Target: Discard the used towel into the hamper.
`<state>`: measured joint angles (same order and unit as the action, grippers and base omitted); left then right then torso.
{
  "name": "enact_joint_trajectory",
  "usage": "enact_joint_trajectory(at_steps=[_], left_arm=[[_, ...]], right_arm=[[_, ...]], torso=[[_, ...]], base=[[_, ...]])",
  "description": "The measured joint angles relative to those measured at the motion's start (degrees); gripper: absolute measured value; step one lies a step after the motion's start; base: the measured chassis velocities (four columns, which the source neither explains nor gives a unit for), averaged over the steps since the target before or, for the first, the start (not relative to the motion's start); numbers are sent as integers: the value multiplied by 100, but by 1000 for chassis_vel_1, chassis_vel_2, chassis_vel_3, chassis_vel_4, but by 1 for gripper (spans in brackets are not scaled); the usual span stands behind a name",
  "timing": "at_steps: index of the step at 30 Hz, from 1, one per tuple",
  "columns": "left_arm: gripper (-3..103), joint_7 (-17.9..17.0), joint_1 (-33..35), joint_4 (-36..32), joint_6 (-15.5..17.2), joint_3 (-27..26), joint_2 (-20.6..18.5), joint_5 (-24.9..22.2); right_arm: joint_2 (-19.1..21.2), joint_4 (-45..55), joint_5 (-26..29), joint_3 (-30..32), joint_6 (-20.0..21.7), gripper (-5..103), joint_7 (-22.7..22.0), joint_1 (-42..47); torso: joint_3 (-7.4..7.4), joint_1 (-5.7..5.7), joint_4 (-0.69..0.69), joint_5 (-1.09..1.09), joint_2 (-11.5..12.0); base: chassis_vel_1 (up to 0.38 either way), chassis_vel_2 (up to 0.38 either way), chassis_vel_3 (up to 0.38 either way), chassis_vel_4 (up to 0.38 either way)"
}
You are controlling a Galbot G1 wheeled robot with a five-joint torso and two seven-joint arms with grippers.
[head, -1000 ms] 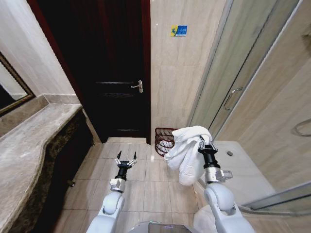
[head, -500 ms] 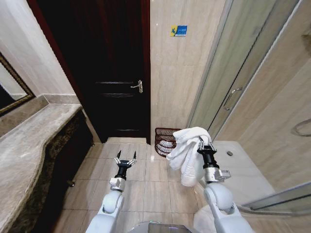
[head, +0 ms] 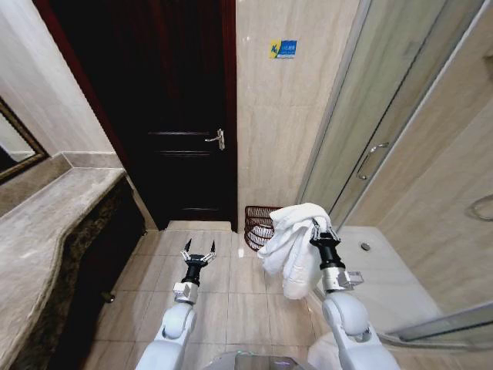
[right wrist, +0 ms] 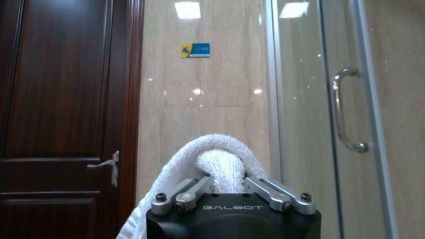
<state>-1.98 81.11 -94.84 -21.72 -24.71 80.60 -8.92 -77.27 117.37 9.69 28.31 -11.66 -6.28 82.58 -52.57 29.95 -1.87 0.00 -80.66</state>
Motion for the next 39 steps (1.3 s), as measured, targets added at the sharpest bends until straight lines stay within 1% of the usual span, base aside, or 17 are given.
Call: enact_joint_trajectory(at_steps=[39], left_arm=[[100, 9, 45, -34, -7, 3, 80, 26]], right_arm=[[116, -90, 100, 25, -37, 8, 41, -85]], torso=[[0, -1, 0, 0, 1]], base=[[-73, 77, 76, -78]])
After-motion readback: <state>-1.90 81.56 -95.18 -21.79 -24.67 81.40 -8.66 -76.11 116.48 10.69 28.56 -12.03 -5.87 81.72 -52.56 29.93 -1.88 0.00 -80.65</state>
